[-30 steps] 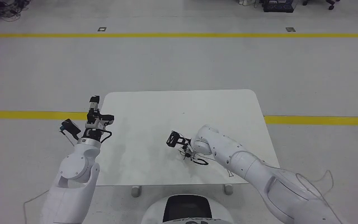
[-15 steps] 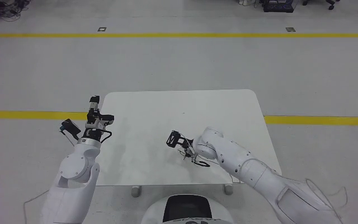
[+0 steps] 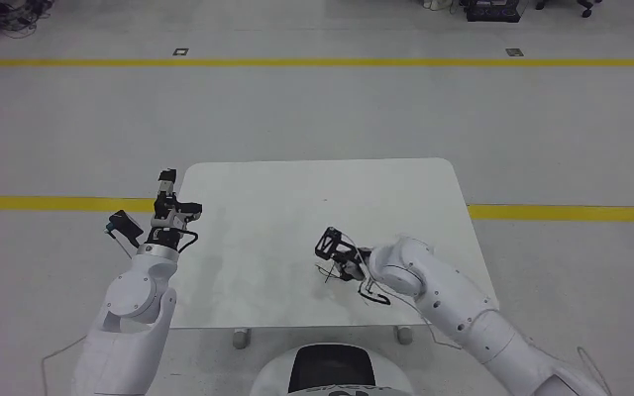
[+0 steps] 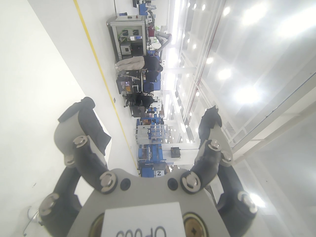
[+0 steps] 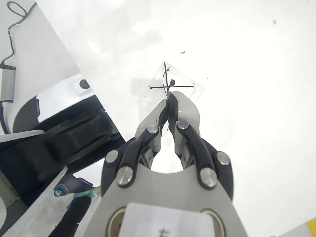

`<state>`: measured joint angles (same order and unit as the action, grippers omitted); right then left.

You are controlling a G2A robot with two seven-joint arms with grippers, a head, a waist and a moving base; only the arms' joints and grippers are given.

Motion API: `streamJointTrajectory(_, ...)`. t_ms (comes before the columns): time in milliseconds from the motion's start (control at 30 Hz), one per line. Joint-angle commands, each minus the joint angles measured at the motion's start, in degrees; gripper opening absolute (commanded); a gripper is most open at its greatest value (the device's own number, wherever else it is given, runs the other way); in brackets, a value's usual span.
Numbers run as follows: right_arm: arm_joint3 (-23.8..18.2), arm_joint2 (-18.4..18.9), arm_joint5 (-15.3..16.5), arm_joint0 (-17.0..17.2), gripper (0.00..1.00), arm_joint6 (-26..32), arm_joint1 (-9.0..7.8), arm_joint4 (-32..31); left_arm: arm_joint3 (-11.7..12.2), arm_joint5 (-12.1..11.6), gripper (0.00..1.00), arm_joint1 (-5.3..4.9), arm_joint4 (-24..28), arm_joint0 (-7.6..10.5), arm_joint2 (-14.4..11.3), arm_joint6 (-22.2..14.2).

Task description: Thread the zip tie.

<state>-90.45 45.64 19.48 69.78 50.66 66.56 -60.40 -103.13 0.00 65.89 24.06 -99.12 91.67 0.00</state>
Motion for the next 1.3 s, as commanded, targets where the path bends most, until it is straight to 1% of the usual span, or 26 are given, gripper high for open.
streamJointTrajectory(0,-0.9,0.82,0.0,0.76,0.0,-1.22,-0.87,1.85,0.0,0.0,1.0,0.0,0.0,0.0,0.0,0.0)
streamJointTrajectory(367,-0.9,0.82,0.0,0.76,0.0,-1.22,-0.87,1.85,0.0,0.0,1.0,0.0,0.0,0.0,0.0,0.0)
streamJointTrajectory(467,-0.24,2.41,0.0,2.35,0.0,-5.58,-1.18,5.15,0.0,0.0,1.0,0.0,0.0,0.0,0.0,0.0)
streamJointTrajectory(533,-0.42,3.76,0.0,4.66,0.0,-9.72,-2.15,9.41,0.0,0.0,1.0,0.0,0.0,0.0,0.0,0.0)
streamJointTrajectory(633,-1.02,4.68,0.0,7.53,0.0,-14.75,-4.15,12.99,0.0,0.0,1.0,0.0,0.0,0.0,0.0,0.0)
streamJointTrajectory(700,-1.17,4.93,0.0,9.69,0.0,-19.56,-5.73,16.4,0.0,0.0,1.0,0.0,0.0,0.0,0.0,0.0)
streamJointTrajectory(767,-1.27,4.64,0.0,11.08,0.0,-23.86,-7.42,18.0,0.0,0.0,1.0,0.0,0.0,0.0,0.0,0.0)
streamJointTrajectory(833,-0.99,4.02,0.0,12.42,0.0,-29.77,-9.31,20.31,0.0,0.0,1.0,0.0,0.0,0.0,0.0,0.0)
streamJointTrajectory(900,-0.95,2.77,0.0,12.97,0.0,-34.95,-11.12,23.02,0.0,0.0,1.0,0.0,0.0,0.0,0.0,0.0)
streamJointTrajectory(967,-0.48,1.41,0.0,12.71,0.0,-38.61,-12.66,25.23,0.0,0.0,1.0,0.0,0.0,0.0,0.0,0.0)
streamJointTrajectory(1033,0.64,-0.21,0.0,11.71,0.0,-42.69,-14.3,28.8,0.0,0.0,1.0,0.0,0.0,0.0,0.0,0.0)
streamJointTrajectory(1100,1.31,-2.08,0.0,10.05,0.0,-44.54,-15.55,32.61,0.0,0.0,1.0,0.0,0.0,0.0,0.0,0.0)
streamJointTrajectory(1267,1.31,-2.08,0.0,10.05,0.0,-44.54,-15.55,32.61,0.0,0.0,1.0,0.0,0.0,0.0,0.0,0.0)
